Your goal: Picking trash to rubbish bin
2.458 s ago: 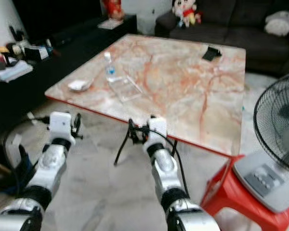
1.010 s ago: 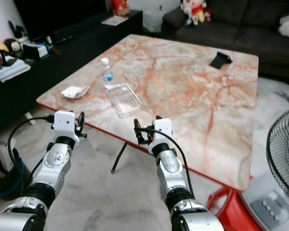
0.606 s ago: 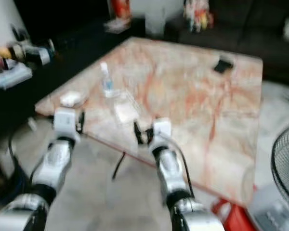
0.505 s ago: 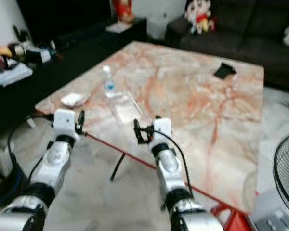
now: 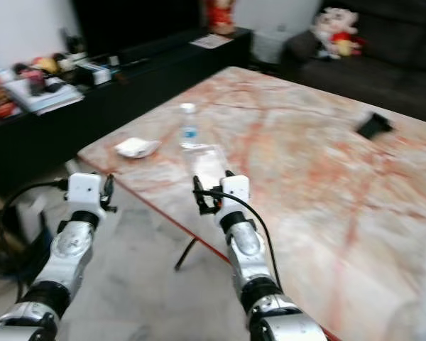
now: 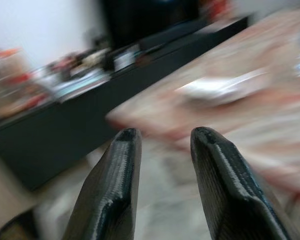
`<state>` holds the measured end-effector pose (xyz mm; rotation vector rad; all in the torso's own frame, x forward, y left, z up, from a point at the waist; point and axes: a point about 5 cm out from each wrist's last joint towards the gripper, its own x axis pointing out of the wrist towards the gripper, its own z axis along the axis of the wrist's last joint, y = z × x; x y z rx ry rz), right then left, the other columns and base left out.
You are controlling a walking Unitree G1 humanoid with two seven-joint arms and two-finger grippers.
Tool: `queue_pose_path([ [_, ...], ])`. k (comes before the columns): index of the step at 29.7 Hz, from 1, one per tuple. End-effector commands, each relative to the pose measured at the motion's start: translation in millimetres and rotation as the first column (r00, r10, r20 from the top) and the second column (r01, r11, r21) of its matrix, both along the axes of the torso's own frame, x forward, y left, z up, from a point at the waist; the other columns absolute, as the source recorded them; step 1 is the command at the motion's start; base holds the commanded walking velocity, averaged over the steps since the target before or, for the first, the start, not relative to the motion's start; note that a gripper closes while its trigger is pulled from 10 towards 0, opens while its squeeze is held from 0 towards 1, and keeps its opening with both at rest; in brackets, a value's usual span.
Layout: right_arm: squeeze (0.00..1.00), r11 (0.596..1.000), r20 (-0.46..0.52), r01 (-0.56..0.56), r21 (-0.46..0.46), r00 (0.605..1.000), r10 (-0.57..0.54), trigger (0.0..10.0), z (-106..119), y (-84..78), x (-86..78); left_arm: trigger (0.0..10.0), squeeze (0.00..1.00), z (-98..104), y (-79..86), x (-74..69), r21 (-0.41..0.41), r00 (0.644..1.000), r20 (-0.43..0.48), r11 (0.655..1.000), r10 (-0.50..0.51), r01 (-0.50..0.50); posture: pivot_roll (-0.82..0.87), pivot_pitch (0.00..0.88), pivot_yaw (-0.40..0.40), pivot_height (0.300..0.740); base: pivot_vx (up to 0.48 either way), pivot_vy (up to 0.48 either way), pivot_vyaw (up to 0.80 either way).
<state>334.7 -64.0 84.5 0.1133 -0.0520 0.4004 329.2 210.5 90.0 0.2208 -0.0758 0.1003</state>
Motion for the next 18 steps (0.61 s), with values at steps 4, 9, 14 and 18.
queue_pose_path([
  [4,0.00,1.000,0.003,0.016,-0.003,1.000,-0.016,10.0,1.7,-6.7,2.7,10.0,0.00,2.9,-2.5,0.4,-0.023,1.000,0.018,1.000,0.007,-0.006,-0.06,0.000,0.002,0.740,0.295,0.000,0.41],
  [9,0.00,1.000,-0.004,0.023,-0.001,1.000,-0.023,10.0,1.5,-6.7,3.2,10.0,0.00,8.7,-5.9,4.5,-0.026,0.999,0.035,1.000,-0.003,0.004,-0.06,0.000,0.004,0.740,0.297,0.000,0.00],
  [14,0.00,1.000,-0.006,0.025,-0.006,1.000,-0.025,10.0,0.9,-7.4,3.1,10.0,0.00,9.9,-7.7,5.5,-0.028,0.999,0.039,1.000,-0.008,0.009,-0.06,0.000,0.004,0.740,0.296,0.000,0.00],
  [18,0.00,1.000,-0.009,0.025,-0.010,1.000,-0.025,10.0,0.7,-7.6,3.3,10.0,0.00,8.3,-7.6,4.8,-0.026,0.999,0.032,1.000,-0.009,0.010,-0.07,0.000,0.005,0.740,0.290,0.000,0.00],
])
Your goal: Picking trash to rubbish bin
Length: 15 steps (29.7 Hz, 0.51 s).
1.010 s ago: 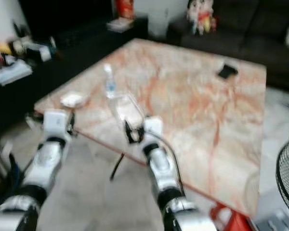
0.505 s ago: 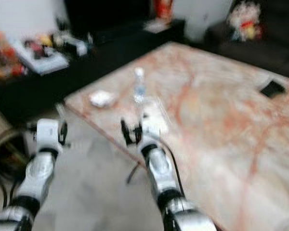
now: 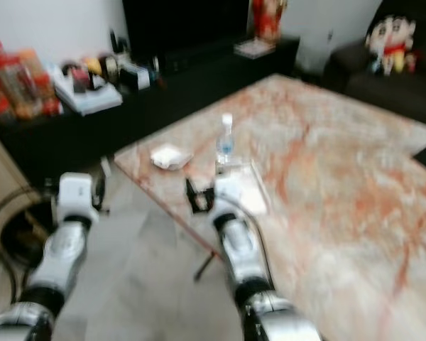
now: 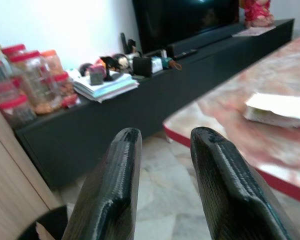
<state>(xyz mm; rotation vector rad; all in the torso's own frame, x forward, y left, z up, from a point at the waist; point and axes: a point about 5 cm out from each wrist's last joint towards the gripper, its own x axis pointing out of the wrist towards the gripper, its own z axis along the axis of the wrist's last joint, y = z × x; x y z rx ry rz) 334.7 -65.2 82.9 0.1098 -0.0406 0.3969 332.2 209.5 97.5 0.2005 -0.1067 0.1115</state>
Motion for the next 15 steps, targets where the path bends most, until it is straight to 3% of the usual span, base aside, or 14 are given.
queue_pose_path([
  [1,0.00,1.000,0.001,0.022,-0.005,1.000,-0.022,10.0,2.2,-6.5,3.4,10.0,0.00,-0.8,-6.0,1.1,-0.006,1.000,-0.007,1.000,-0.015,0.015,-0.07,0.000,0.005,0.740,0.285,0.000,0.00],
  [8,0.00,1.000,0.001,0.023,-0.008,1.000,-0.023,10.0,2.8,-5.2,3.7,10.0,0.00,-15.1,-6.0,-6.9,-0.004,0.996,-0.066,0.998,-0.058,0.058,-0.07,0.000,0.004,0.740,0.283,0.000,0.00],
  [15,0.00,0.999,-0.005,0.028,-0.021,1.000,-0.028,10.0,1.7,-5.3,3.8,10.0,0.00,-22.2,-16.4,-11.9,-0.046,0.986,-0.083,0.989,-0.146,0.143,-0.06,0.000,0.001,0.740,0.000,0.000,0.00],
])
